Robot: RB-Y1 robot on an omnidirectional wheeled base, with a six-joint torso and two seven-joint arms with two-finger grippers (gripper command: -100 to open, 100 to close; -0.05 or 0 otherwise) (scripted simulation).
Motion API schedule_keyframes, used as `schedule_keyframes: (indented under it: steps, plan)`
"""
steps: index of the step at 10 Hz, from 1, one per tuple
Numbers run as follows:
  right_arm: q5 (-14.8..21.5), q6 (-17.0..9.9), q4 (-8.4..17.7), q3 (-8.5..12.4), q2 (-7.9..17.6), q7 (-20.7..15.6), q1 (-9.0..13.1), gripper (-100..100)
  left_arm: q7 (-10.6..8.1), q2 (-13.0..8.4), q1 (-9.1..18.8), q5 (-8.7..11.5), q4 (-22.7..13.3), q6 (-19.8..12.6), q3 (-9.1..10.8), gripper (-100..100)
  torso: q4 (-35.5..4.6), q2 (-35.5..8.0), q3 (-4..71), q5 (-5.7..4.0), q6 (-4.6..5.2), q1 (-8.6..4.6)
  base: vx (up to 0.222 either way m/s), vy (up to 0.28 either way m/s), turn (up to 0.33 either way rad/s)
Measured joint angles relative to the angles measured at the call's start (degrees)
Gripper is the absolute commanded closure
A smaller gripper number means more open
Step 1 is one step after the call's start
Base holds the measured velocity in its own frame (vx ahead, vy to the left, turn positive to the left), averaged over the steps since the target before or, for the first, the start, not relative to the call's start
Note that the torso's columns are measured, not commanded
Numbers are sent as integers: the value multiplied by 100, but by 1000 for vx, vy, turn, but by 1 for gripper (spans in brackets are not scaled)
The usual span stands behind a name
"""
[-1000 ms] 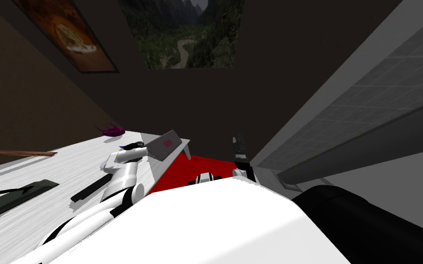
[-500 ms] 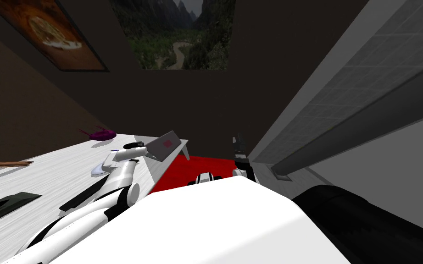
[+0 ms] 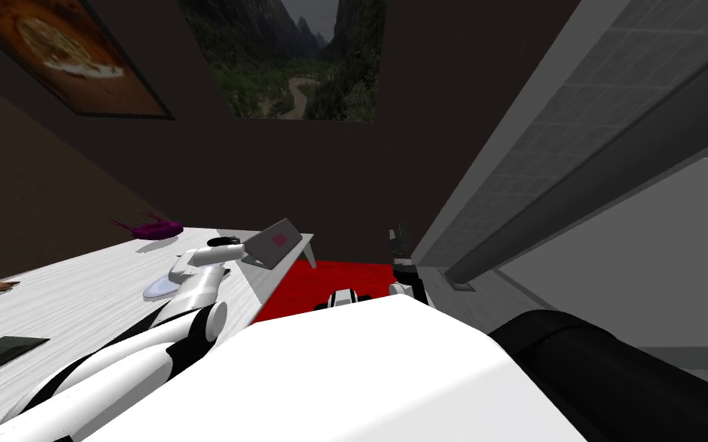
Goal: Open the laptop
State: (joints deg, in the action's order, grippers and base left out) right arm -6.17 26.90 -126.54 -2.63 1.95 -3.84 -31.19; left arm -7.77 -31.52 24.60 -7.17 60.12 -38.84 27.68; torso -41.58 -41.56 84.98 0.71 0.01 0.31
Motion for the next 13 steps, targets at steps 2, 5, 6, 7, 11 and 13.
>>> schedule_keyframes:
  steps: [2, 5, 6, 7, 11, 13]
  plan:
    - [0, 0, 0, 0, 0, 0, -1, 0, 41, -70, -44, 102, -106, -3, 11, 100, 8, 1, 1, 16, 11, 22, -38, 17, -128]
    - [0, 0, 0, 0, 0, 0, 1, 0, -345, -411, 114, 260, -376, -76, -301, 100, -15, -19, -13, -6, 16, -5, -75, 42, -120]
    - [0, 0, 0, 0, 0, 0, 0, 0, -388, -397, 108, 271, -323, -152, -322, 100, -9, -15, -9, -6, -8, -5, 18, -6, 26]
    - [0, 0, 0, 0, 0, 0, -1, 0, -423, -392, 158, 228, -432, -113, -336, 100, -5, -12, -7, 1, -7, 9, 17, -17, 12]
    - [0, 0, 0, 0, 0, 0, 0, 0, -437, -427, 194, 225, -839, 5, -331, 100, 4, -16, -10, 28, 6, 48, -25, 14, -69]
    - [0, 0, 0, 0, 1, 0, 2, 0, -745, -756, 284, 408, -965, -105, -579, 100, -8, -34, -23, 21, 30, 26, -109, 56, -178]
